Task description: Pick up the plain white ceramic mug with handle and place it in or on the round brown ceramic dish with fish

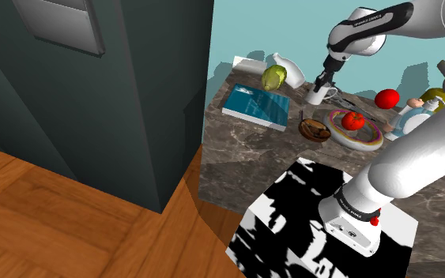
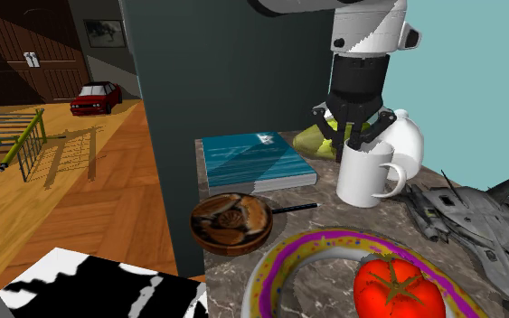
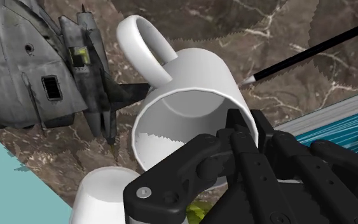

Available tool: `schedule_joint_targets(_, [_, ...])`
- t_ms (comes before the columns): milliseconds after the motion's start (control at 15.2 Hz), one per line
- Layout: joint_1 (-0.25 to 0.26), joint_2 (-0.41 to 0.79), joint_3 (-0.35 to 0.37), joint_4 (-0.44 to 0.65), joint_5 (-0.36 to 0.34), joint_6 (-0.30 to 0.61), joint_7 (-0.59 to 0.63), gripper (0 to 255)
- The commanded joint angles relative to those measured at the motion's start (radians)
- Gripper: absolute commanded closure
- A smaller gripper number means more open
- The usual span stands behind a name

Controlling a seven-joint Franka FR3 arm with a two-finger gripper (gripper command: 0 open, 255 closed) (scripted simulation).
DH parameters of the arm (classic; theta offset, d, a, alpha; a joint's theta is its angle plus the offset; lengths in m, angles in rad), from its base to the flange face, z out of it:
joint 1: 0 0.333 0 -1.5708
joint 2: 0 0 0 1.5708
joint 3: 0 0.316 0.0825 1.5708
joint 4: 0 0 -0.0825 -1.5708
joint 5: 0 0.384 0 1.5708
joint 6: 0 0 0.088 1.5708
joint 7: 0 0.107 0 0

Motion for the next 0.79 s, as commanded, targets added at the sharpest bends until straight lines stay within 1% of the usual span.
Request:
schedule_joint_targets(0, [0.000,-0.014,0.003,0.016,-0.009,-0.028,0.008,255])
schedule_joint_targets(726, [-0.002,-0.076,0.023,0.114,-0.043,-0.179,0.038,255])
